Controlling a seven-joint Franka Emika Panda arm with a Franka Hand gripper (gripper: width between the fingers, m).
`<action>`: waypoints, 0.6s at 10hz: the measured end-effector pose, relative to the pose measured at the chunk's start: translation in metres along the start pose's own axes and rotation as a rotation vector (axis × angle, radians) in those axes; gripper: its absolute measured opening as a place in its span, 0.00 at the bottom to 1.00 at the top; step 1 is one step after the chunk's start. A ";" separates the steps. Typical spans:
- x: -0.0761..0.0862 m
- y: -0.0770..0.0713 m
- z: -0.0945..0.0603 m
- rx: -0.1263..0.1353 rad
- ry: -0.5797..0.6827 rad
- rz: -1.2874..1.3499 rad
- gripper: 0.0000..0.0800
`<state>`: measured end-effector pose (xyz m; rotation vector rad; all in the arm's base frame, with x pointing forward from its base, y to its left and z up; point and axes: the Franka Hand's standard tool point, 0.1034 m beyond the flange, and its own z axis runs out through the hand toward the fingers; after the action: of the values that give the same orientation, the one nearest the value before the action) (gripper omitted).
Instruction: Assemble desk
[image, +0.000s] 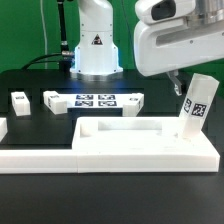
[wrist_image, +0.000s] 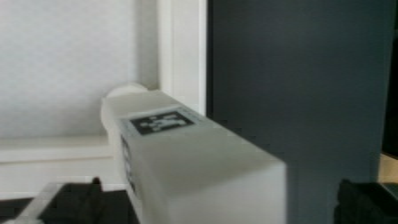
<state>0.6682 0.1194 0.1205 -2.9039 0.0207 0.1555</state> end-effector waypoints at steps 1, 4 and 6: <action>0.000 0.002 0.002 -0.001 0.008 -0.029 0.81; -0.001 0.004 0.004 -0.003 0.016 -0.041 0.81; -0.001 0.006 0.003 -0.006 0.018 -0.042 0.47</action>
Offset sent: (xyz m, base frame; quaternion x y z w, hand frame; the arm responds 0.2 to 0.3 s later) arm 0.0000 0.0000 0.0000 0.0000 0.0000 0.0000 1.0000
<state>0.6669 0.1148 0.1160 -2.9096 -0.0376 0.1230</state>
